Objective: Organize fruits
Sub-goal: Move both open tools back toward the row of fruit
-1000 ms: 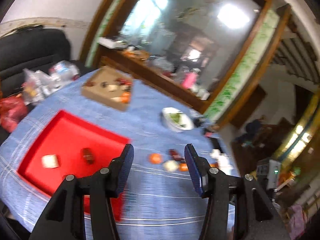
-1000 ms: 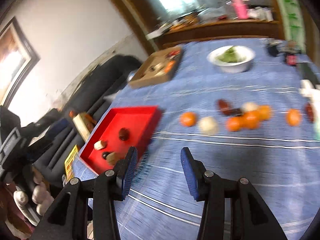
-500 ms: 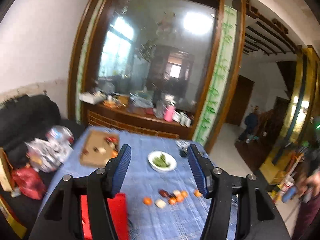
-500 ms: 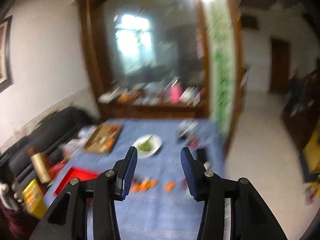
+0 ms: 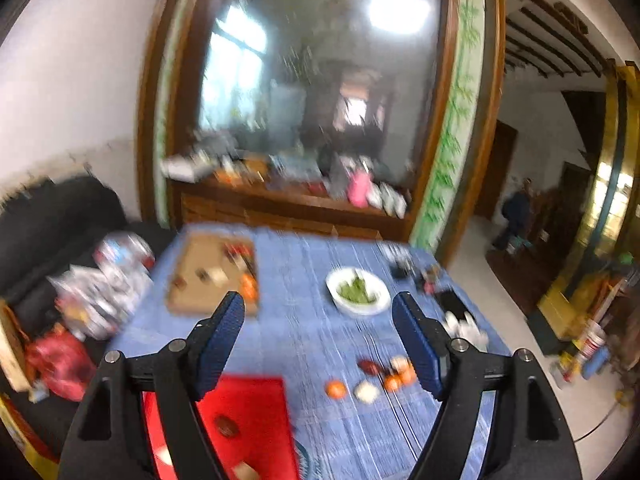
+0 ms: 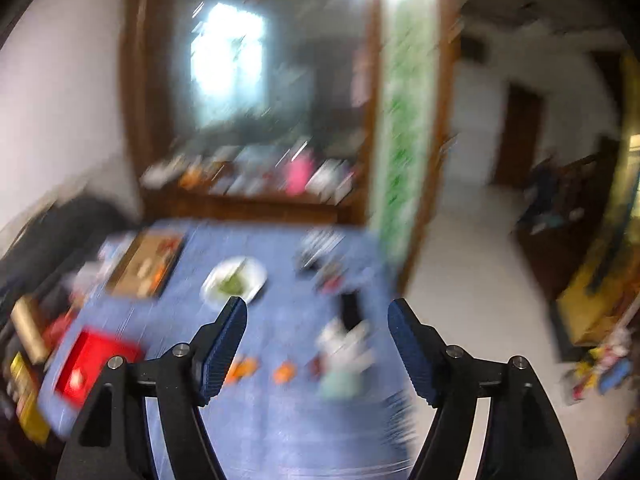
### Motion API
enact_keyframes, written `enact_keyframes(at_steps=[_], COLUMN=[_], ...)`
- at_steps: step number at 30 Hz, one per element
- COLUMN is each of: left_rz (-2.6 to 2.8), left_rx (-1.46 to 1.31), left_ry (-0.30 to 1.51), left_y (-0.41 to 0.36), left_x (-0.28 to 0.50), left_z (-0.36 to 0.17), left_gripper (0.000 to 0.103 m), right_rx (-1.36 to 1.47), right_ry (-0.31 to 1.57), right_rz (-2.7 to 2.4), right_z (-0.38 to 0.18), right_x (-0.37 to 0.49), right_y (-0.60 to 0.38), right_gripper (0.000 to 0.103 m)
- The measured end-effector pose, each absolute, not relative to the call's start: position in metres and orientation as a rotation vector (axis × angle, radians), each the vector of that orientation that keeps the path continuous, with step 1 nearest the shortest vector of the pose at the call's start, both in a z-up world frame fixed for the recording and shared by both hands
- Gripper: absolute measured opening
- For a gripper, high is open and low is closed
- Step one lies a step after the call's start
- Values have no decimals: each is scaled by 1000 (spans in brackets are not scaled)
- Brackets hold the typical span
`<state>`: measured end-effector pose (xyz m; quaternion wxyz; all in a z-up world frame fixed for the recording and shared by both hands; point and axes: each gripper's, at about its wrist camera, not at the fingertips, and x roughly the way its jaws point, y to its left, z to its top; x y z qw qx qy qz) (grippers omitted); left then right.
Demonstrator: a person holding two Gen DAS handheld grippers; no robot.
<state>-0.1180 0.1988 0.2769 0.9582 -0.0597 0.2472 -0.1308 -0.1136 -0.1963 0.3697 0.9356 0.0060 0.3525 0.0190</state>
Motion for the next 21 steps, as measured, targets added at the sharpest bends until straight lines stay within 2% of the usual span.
enact_keyframes(at_steps=[1,3,4,5,6,7,9,21], left_rz=[-287,-307,-320,-326,-332,-347,-370,-360], left_rx=[-125,-136,-149,-159,-168,-170,-156,38], left_ry=[535,581,616,643,675,714,777,884], left_y=[194,185,178,173,167,157,139,51], left_x=[-110,-96,-85,-79,-73,-66,-61,-18], left_z=[257,227,206,194,180,162,140,62], left_gripper=[76,76,76,75,68,49,32,32], right_rx=[23,58,88,142,177,204,225,134], right_ry=[757,826,850,885,911,934,966,1009], right_rz=[85,171,202,242,257,255,207,91], right_z=[340,272,245,212,192,174,143,83], right_x=[-110,-99,-94,-86,-79,-71,-59,-2], right_y=[-189,-166,-157,-150,-149,-150,-157,-186], right_gripper=[77,68,59,56,55,55,54,54])
